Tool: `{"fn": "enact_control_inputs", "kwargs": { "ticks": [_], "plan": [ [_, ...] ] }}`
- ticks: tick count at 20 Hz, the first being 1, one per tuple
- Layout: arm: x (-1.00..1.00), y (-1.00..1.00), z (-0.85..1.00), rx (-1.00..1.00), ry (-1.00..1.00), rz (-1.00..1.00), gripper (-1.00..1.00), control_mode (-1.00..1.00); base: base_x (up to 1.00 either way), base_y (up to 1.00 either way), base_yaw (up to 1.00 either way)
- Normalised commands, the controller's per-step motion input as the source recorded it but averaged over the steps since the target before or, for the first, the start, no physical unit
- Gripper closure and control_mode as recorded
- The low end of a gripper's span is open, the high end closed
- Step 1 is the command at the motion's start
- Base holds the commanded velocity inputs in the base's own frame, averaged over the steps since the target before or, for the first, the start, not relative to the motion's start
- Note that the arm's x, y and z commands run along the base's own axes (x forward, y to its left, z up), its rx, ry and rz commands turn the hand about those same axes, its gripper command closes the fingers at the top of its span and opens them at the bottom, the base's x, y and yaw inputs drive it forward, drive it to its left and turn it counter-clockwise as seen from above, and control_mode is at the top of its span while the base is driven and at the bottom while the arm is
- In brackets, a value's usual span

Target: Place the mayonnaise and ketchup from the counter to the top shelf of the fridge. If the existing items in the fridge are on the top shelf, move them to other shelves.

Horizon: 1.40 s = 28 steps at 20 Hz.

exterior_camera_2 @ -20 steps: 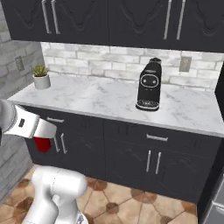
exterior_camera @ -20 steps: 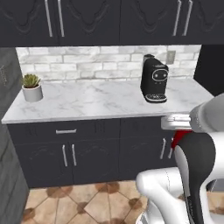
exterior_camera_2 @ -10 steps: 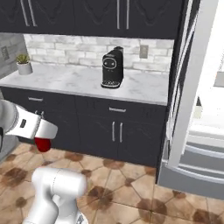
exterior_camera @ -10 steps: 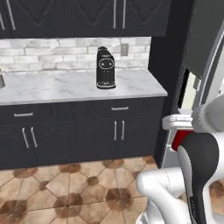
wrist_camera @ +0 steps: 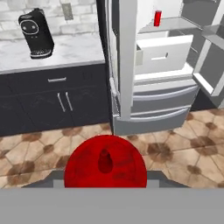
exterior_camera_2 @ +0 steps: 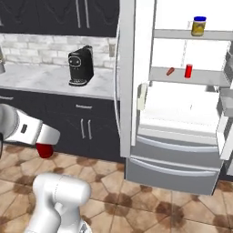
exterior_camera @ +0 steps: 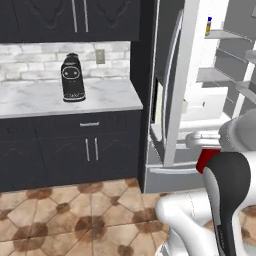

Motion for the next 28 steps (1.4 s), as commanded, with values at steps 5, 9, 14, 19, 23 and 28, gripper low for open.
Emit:
{"fn": "enact_control_inputs", "kwargs": {
  "ticks": [5, 9, 14, 19, 23, 28],
  "plan": [
    [0.0, 0.0, 0.0, 0.0, 0.0, 0.0, 1.0, 1.0, 0.11, -1.0, 0.0],
    [0.0, 0.0, 0.0, 0.0, 0.0, 0.0, 1.0, 1.0, 0.04, -1.0, 0.03],
    [0.0, 0.0, 0.0, 0.0, 0.0, 0.0, 1.0, 1.0, 0.36, -0.69, 0.11],
    [0.0, 0.0, 0.0, 0.0, 0.0, 0.0, 1.0, 1.0, 0.54, -0.28, 0.09],
    [0.0, 0.0, 0.0, 0.0, 0.0, 0.0, 1.0, 1.0, 0.59, -0.16, 0.04],
    [0.0, 0.0, 0.0, 0.0, 0.0, 0.0, 1.0, 1.0, 0.62, -0.16, 0.0]
  ]
}}
